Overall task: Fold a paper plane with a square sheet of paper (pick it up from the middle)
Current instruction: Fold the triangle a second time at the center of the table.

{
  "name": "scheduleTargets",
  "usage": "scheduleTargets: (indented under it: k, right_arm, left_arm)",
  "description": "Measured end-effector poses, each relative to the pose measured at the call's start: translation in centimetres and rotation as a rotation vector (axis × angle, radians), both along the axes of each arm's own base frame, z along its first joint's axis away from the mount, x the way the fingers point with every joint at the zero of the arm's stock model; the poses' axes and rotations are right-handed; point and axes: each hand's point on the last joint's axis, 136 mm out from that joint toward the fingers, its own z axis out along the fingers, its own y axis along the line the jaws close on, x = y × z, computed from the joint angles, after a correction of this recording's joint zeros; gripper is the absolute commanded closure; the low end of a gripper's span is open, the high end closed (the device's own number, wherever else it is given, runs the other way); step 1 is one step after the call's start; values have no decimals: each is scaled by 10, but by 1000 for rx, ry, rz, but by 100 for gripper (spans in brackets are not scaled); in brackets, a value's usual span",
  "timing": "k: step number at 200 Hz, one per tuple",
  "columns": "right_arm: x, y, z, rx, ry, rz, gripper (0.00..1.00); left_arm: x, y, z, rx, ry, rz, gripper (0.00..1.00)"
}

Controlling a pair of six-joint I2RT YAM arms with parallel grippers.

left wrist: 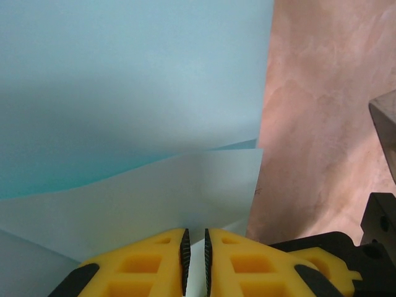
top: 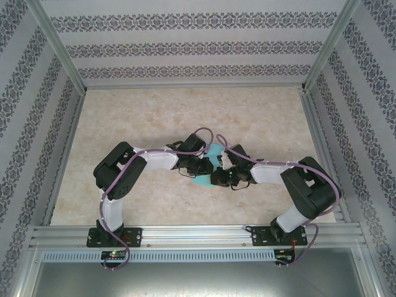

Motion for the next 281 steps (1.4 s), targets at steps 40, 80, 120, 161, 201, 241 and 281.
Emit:
scheduleTargets:
  k: [40,80,120,161,201,241,281]
  right_arm:
    - [0,-2,0,-9,-8,0,93]
    - [0,-3,0,-12,-12,-1,93]
    - [0,-3,-1,-11,-14,-2,93]
    - [0,-3,0,-9,-16,-4,94]
    - [-2,-7,0,-13,-25,-11,93]
    - [-8,-11,0,-16,-31,-14,94]
    - [-13,-18,0,-20,-27,-25,94]
  left_arm:
    - [6,2,0,12,-8,-11,80]
    - [23,11,1,12,-23,14,80]
    - [42,25,1,7,-28,50,80]
    - [44,26,0,7,-21,35,80]
    - [44,26,-1,-4,-15,22,80]
    - [44,26,-2,-11,-10,13,80]
    - [44,25,-2,-25,-1,3,80]
